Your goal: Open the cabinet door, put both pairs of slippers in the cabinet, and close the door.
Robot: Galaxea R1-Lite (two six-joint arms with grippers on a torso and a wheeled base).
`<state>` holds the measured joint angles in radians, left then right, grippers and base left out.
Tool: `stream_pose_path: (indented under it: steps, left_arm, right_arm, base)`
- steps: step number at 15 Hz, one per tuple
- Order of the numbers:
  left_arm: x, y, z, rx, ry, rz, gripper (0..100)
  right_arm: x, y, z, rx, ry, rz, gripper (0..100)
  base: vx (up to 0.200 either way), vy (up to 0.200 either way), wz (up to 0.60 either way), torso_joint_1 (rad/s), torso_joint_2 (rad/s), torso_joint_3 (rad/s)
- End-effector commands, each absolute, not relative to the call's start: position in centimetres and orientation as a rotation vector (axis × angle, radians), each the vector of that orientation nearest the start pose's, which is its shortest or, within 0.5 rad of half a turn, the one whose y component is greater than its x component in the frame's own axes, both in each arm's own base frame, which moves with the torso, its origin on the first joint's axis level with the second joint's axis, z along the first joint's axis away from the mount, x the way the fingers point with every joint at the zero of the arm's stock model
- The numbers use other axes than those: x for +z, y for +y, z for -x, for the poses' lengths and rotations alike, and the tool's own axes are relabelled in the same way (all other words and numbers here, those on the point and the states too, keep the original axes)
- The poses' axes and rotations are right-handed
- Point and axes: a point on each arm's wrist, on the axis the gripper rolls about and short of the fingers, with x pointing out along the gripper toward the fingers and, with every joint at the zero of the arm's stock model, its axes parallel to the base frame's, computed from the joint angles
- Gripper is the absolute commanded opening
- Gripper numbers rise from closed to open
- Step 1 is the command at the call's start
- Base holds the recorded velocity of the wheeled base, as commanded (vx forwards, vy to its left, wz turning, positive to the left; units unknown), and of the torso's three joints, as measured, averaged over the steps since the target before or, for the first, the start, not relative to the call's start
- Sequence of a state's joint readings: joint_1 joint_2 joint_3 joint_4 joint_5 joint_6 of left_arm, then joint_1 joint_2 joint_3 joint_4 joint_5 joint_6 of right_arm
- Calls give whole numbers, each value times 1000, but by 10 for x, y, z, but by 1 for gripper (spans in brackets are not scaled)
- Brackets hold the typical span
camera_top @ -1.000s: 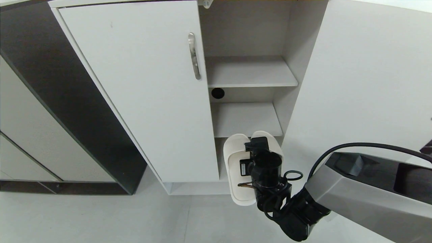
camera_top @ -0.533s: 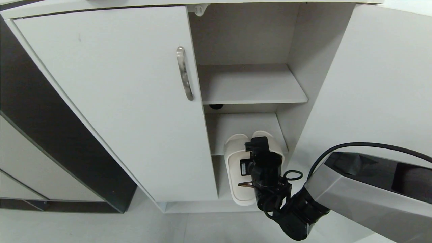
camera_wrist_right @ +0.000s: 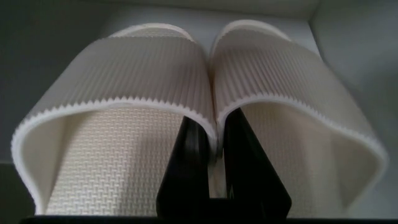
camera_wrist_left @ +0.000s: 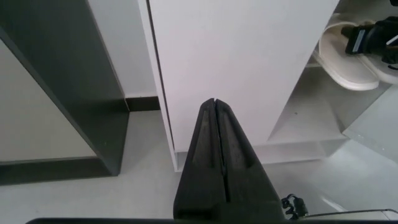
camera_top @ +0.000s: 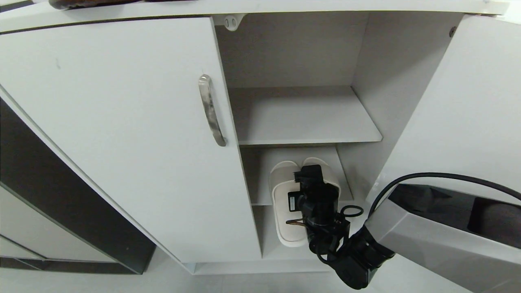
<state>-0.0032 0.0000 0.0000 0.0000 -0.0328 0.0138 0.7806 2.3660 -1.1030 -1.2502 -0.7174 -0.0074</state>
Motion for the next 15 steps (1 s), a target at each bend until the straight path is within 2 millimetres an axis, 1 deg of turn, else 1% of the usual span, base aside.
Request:
stream_pose_path:
  steps: [1,2,3,6,9,11,12,13,15]
  left_arm:
    - [76,-1,23,-45,1,-29,0]
    - [75,-1,23,-65,1,-69,0]
    - [75,-2,23,-74,2,-73,0]
    - [75,-1,23,-71,3,-38,0]
    - [75,-1,23,-71,2,-37,0]
    - [75,-1,23,-71,2,-35,0]
    - [75,-1,23,-69,2,-26,0]
    - [75,-1,23,-66,2,-23,0]
    - [75,-1,23,-61,3,-18,0]
  right_arm:
    - [59,297,-325,55,13,20,0]
    - [60,296,-326,54,11,18,0]
    - [60,296,-326,54,11,20,0]
    - [58,297,-334,41,4,13,0]
    - [55,298,-356,9,-12,1,0]
    - [61,303,-366,3,-2,9,0]
    - [66,309,-377,-3,-6,6,0]
    - [67,311,-381,-5,-5,7,0]
    - [72,315,-399,-22,-10,0,0]
  base:
    - [0,0,0,0,0,0]
    - [0,0,0,0,0,0]
    - [0,0,0,0,0,0]
    - [0,0,0,0,0,0]
    - [0,0,0,0,0,0]
    - [0,0,0,0,0,0]
    - [0,0,0,0,0,0]
    - [0,0,0,0,0,0]
    - [0,0,0,0,0,0]
